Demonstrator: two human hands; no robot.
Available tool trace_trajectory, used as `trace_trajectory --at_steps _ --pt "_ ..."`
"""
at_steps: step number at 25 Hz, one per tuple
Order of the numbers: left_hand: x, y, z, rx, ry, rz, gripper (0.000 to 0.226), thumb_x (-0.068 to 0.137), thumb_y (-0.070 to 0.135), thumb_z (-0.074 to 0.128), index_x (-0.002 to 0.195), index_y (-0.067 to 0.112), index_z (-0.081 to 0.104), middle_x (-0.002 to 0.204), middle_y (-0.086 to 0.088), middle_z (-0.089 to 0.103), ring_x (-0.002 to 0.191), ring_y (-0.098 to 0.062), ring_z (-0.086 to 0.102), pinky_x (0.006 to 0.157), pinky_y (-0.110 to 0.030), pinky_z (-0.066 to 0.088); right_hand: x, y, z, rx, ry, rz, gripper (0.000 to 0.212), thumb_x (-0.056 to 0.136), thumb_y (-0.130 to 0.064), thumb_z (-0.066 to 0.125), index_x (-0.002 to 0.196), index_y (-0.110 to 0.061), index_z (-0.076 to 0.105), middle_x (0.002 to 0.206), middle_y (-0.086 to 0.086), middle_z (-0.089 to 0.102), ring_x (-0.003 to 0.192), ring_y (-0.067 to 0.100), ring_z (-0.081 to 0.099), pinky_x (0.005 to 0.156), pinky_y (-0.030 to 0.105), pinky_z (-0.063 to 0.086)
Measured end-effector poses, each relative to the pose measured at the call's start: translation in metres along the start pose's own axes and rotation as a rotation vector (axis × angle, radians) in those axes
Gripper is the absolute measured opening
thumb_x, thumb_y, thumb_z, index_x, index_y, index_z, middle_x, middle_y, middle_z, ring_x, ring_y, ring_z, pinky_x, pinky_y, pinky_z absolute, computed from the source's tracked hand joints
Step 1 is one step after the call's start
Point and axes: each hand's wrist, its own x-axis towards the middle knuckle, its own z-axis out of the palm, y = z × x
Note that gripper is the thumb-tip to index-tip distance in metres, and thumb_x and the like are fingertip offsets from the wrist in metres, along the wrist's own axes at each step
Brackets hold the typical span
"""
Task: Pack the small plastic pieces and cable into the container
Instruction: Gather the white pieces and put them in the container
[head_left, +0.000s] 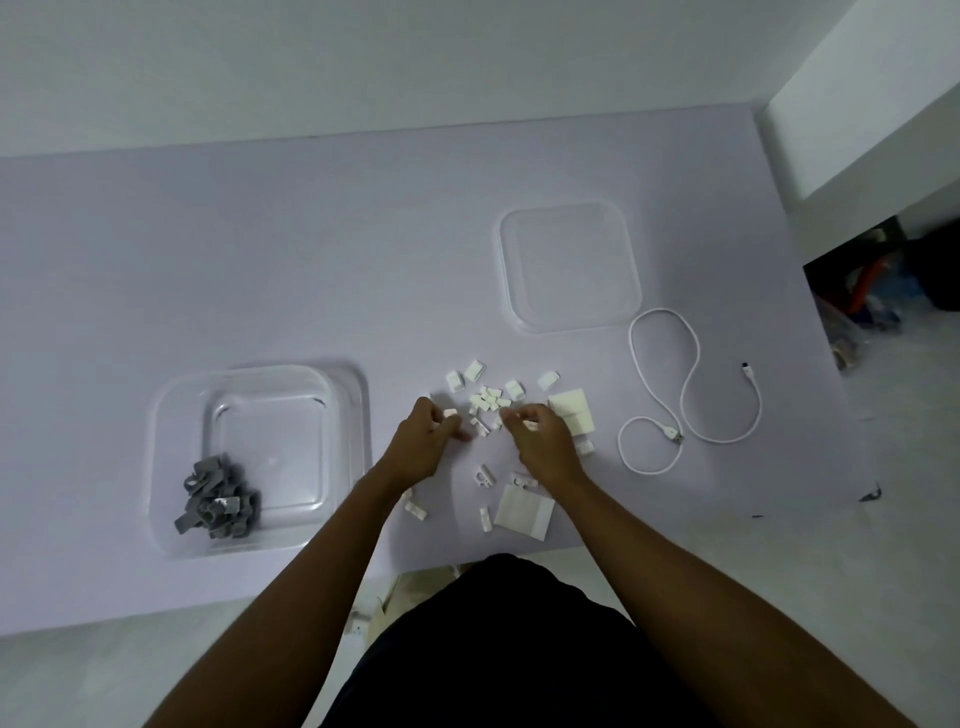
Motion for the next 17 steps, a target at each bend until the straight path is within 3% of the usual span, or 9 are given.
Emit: trace_trajectory --at_steps 2,4,6,9,12,15,17 --pt "-0.003 0.012 -0.007 -0.162 -0.075 -0.008 0.022 0.100 0.028 0.047 0.088 0.016 0.033 0.094 -0.010 0.075 0.041 -0.013 0.035 0.041 -0.024 0.029 -0.005 -0.013 -0.006 0.445 -0.049 0.213 0.026 0.093 -0.044 0.064 0.083 -0.021 0.061 0.063 0.000 0.049 0.046 0.010 0.038 0.044 0.020 0.026" --pt "-0.005 0.022 -0.014 -0.247 -0.123 0.010 0.014 0.103 0.022 0.040 0.093 0.015 0.032 0.093 -0.012 0.075 0.037 -0.014 0.028 0.039 -0.021 0.024 -0.010 -0.023 -0.015 0.689 -0.111 0.326 0.025 0.096 -0.042 0.058 0.083 -0.021 0.063 0.061 0.000 0.052 0.042 0.008 0.039 0.040 0.017 0.020" --pt "-0.003 0.026 -0.020 -0.299 -0.149 0.035 0.005 0.102 0.018 0.035 0.103 0.014 0.039 0.092 -0.015 0.075 0.039 -0.015 0.026 0.041 -0.022 0.024 -0.011 -0.025 -0.024 0.793 -0.204 0.315 0.023 0.094 -0.036 0.055 0.079 -0.019 0.060 0.062 0.003 0.052 0.040 0.008 0.040 0.040 0.018 0.016" --pt "0.004 0.028 -0.022 -0.431 -0.156 -0.011 0.028 0.098 0.015 0.032 0.116 0.015 0.054 0.087 -0.020 0.071 0.043 -0.016 0.022 0.044 -0.021 0.020 -0.009 -0.029 -0.036 0.820 -0.280 0.248 0.021 0.085 -0.032 0.051 0.073 -0.016 0.055 0.066 0.008 0.052 0.037 0.011 0.035 0.043 0.020 0.012" --pt "0.013 0.029 -0.026 -0.584 -0.171 -0.113 0.026 0.093 0.017 0.034 0.093 0.009 0.059 0.077 -0.015 0.061 0.045 -0.014 0.018 0.042 -0.016 0.016 -0.001 -0.037 -0.039 0.676 -0.192 0.210 0.029 0.094 -0.034 0.056 0.070 -0.018 0.052 0.065 0.007 0.055 0.037 0.014 0.037 0.039 0.019 0.015" --pt "0.020 0.031 -0.030 -0.633 -0.185 -0.209 0.020 0.088 0.021 0.038 0.076 0.015 0.052 0.069 -0.010 0.052 0.042 -0.012 0.017 0.037 -0.013 0.016 0.010 -0.036 -0.036 0.228 -0.005 0.038 0.025 0.090 -0.030 0.070 0.074 -0.015 0.057 0.064 0.007 0.056 0.042 0.016 0.040 0.041 0.021 0.028" --pt "0.025 0.036 -0.032 -0.592 -0.150 -0.252 0.022 0.089 0.024 0.039 0.072 0.015 0.049 0.064 -0.008 0.048 0.041 -0.012 0.018 0.037 -0.014 0.018 0.020 -0.034 -0.033 -0.127 0.031 -0.119 0.014 0.091 -0.029 0.069 0.093 -0.017 0.063 0.074 0.001 0.061 0.054 0.013 0.053 0.053 0.025 0.041"
